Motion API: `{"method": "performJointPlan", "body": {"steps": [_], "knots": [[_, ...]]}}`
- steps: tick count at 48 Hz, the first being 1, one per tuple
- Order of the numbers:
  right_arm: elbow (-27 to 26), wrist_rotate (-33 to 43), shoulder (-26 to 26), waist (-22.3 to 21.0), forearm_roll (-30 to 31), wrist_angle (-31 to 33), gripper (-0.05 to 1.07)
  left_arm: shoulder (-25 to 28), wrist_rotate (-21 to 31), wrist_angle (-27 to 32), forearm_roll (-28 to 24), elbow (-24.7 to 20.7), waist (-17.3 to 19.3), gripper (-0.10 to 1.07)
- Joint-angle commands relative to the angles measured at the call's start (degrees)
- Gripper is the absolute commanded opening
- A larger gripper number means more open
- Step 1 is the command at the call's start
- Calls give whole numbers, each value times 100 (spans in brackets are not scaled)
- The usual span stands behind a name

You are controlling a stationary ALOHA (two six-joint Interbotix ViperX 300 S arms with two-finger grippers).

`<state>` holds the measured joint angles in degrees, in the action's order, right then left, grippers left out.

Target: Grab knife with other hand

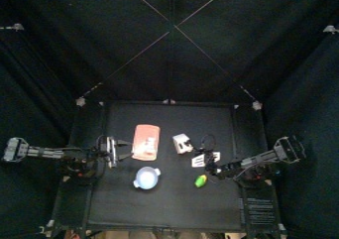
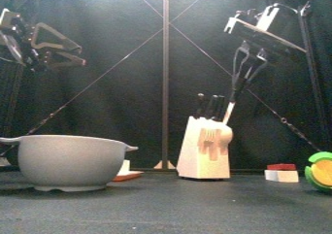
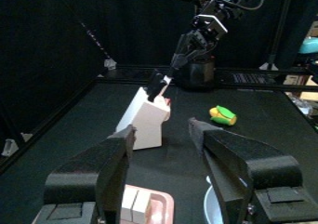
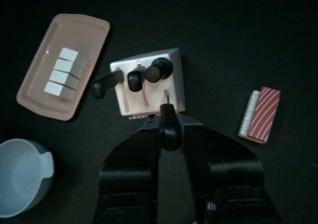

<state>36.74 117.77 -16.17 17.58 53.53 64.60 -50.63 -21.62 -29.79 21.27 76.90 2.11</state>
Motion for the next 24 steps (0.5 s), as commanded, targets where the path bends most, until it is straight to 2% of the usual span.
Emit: {"method": "performJointPlan", "body": {"steps": [1, 24], "knots": [[-158, 0, -229, 123, 18, 44, 54, 18, -9, -53, -9, -88, 18, 87], [-97, 0, -853, 773, 88, 606, 54, 18, 0, -53, -9, -88, 9, 87]]}}
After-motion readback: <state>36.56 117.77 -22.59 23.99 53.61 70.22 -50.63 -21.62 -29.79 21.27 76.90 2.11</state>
